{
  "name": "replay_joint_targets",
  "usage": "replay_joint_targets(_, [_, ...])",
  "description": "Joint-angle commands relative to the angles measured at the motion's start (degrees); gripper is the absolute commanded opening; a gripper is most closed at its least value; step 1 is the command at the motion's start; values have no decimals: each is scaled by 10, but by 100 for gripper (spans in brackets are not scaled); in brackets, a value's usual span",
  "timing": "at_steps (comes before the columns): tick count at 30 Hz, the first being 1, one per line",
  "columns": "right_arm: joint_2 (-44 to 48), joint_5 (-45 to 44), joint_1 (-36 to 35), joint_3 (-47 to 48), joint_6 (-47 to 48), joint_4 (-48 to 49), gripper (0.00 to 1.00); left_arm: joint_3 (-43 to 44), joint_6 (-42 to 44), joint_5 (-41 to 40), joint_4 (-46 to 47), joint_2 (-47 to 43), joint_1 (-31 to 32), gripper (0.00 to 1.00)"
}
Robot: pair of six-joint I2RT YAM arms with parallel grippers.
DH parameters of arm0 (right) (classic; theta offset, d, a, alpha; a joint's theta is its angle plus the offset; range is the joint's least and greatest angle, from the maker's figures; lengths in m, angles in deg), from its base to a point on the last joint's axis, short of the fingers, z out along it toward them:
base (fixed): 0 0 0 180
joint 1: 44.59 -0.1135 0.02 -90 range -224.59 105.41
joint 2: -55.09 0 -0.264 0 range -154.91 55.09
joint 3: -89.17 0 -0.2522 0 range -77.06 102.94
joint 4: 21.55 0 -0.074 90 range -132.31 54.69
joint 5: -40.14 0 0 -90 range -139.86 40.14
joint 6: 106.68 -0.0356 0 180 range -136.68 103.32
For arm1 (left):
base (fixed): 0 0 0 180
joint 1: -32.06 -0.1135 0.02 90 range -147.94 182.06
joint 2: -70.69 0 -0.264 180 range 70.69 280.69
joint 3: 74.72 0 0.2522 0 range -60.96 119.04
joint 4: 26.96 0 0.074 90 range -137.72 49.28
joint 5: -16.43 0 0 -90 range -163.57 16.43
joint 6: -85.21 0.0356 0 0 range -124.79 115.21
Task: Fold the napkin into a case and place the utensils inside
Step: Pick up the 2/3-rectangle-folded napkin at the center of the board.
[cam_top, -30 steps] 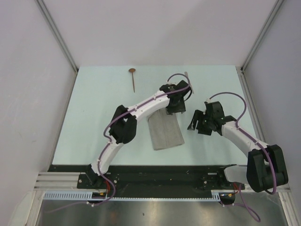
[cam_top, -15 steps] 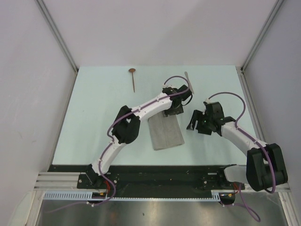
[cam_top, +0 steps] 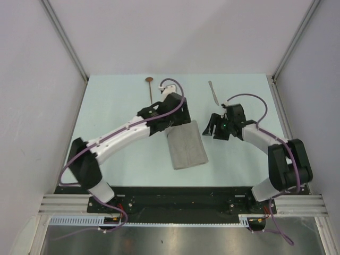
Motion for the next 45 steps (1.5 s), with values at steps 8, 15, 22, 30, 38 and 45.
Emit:
replay_joint_targets(8, [-159,-147,-97,219,71,-114,65,-233,61,109,178,-179,-4,71])
replay_joint_targets(15, [-187,-171,-123,231,87,-139,59,-278,77,133,188,-226,-4,72])
replay_joint_targets(22, [-223,-175,-136,231,91,-138,55,-284,81,189,209,-202,-4,71])
replay_joint_targets(30, [-251,-217,-163,239,87,-150,52,-286,80,197,214,-194,-3,71])
replay_joint_targets(38, [-268,-219,-176,249,61,-158,37,-297,88,182,213,-188,7,70])
replay_joint_targets(45, [-253,-198,-178,294,23,-194,3,-335,69,153,269,-151,46,72])
